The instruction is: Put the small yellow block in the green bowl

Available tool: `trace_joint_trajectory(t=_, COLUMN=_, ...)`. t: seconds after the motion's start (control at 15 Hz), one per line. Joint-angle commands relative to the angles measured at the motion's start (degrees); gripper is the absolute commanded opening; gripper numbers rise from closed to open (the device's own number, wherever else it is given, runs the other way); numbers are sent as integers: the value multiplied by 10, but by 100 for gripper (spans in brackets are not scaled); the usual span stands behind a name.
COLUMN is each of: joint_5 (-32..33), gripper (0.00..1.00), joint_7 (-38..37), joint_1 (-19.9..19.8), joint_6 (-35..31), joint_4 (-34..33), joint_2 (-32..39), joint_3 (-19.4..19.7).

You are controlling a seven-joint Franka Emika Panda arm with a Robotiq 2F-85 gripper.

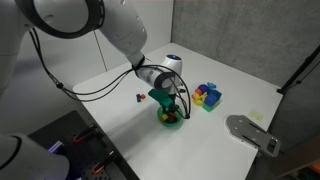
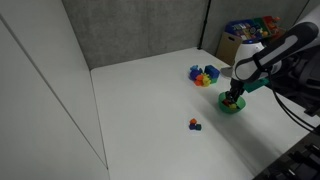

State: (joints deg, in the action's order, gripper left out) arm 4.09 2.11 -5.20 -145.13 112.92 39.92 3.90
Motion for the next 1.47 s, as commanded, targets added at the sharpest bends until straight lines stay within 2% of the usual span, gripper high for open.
trace_joint_trajectory(t=0.0, joint_5=-16, gripper=77, joint_7=26, joint_1=-15, joint_6=5, joint_4=17, joint_2=-30, joint_3=-15)
trace_joint_trajectory(t=0.13, joint_5=-22, gripper=94, joint_7=34, joint_1=-18, joint_6=23, joint_4=15, joint_2=-42, joint_3=-23)
trace_joint_trajectory(t=0.27, joint_5=-28, gripper=100, joint_7=36, joint_1=-17, joint_6=42, joint_4=12, joint_2=-54, joint_3=-27)
trace_joint_trajectory(t=0.8, joint_5=-24, gripper=100, joint_7=16, joint_1=10, joint_6=168, joint_4=10, joint_2=-135, joint_3=-23)
trace_joint_trajectory(t=1.4, joint_5=-10, gripper=100, joint_7=-22, joint_1=40, joint_6=265, joint_4=44, joint_2=-258, joint_3=-21)
